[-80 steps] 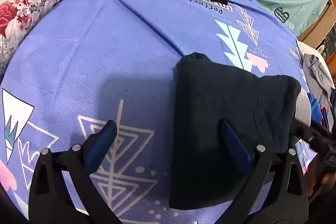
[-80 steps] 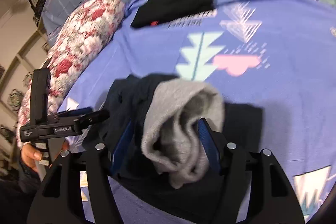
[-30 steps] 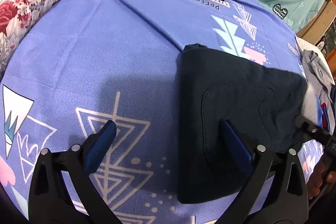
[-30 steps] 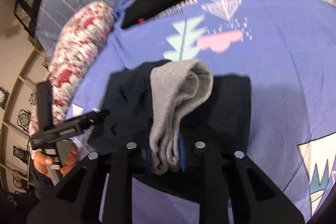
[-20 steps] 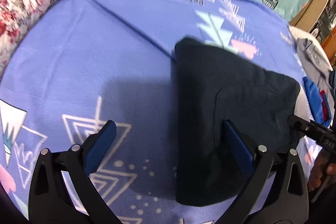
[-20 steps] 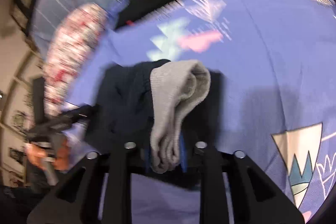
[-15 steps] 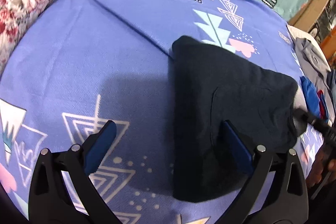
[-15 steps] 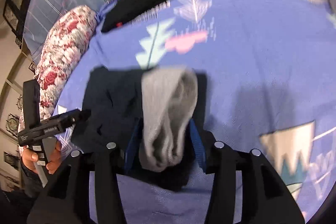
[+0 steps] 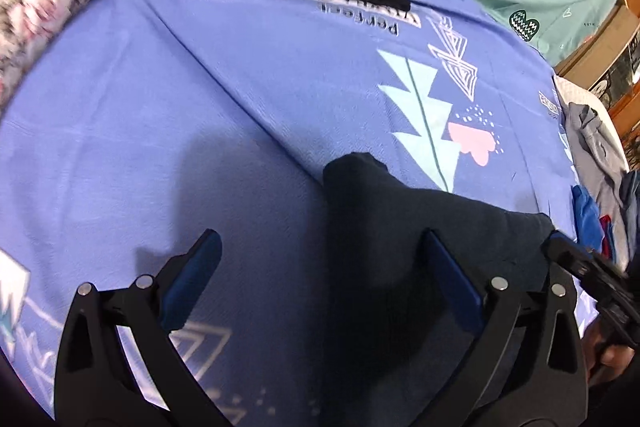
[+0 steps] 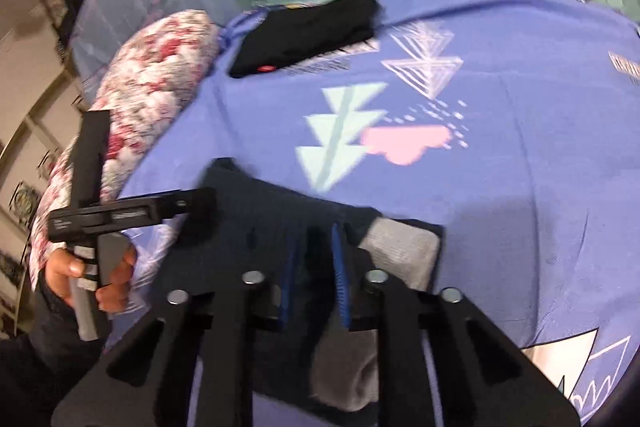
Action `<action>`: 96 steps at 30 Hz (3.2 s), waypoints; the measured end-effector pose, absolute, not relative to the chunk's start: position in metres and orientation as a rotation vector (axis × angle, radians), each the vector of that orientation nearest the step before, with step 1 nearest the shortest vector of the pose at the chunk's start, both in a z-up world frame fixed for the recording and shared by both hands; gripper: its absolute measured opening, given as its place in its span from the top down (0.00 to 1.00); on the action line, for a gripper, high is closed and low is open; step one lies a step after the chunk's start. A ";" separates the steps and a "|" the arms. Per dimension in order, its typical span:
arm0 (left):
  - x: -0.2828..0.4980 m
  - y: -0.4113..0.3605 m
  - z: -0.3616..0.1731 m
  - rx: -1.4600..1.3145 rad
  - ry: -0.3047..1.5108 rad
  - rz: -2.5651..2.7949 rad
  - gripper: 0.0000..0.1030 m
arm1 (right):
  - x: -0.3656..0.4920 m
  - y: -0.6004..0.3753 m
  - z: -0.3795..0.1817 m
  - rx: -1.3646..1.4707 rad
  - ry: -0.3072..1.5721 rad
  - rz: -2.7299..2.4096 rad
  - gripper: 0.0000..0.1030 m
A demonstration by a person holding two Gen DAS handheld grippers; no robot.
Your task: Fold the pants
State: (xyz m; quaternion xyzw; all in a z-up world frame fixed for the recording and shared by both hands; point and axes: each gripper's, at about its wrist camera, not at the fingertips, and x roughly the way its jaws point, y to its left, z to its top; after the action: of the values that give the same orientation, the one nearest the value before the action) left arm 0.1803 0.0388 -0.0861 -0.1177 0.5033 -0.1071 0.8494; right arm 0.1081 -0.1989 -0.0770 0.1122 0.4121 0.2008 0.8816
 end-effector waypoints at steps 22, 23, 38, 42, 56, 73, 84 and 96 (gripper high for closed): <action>0.121 0.049 -0.088 -0.213 1.053 -0.181 0.02 | 0.050 -0.194 -0.088 0.199 0.923 0.482 0.86; 0.118 0.048 -0.085 -0.203 1.048 -0.182 0.02 | 0.049 -0.195 -0.085 0.206 0.922 0.490 0.82; 0.093 0.042 -0.080 -0.201 1.053 -0.199 0.02 | 0.025 -0.191 -0.077 0.196 0.898 0.532 0.58; 0.086 0.042 -0.076 -0.198 1.045 -0.210 0.02 | 0.019 -0.198 -0.072 0.229 0.883 0.540 0.53; 0.074 0.047 -0.066 -0.211 1.041 -0.266 0.02 | 0.011 -0.227 -0.062 0.354 0.826 0.515 0.22; 0.110 0.033 -0.070 -0.228 1.085 -0.281 0.02 | 0.052 -0.237 -0.078 0.354 0.857 0.349 0.13; 0.133 0.026 -0.085 -0.275 1.180 -0.361 0.02 | 0.077 -0.241 -0.099 0.473 0.971 0.409 0.13; 0.120 0.024 -0.100 -0.288 1.221 -0.437 0.03 | 0.058 -0.241 -0.121 0.577 1.028 0.559 0.13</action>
State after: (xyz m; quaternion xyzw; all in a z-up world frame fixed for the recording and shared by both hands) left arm 0.1195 0.0244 -0.1003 -0.1338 0.5668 -0.2028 0.7872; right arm 0.0584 -0.2413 -0.1213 0.2685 0.4782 0.2599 0.7948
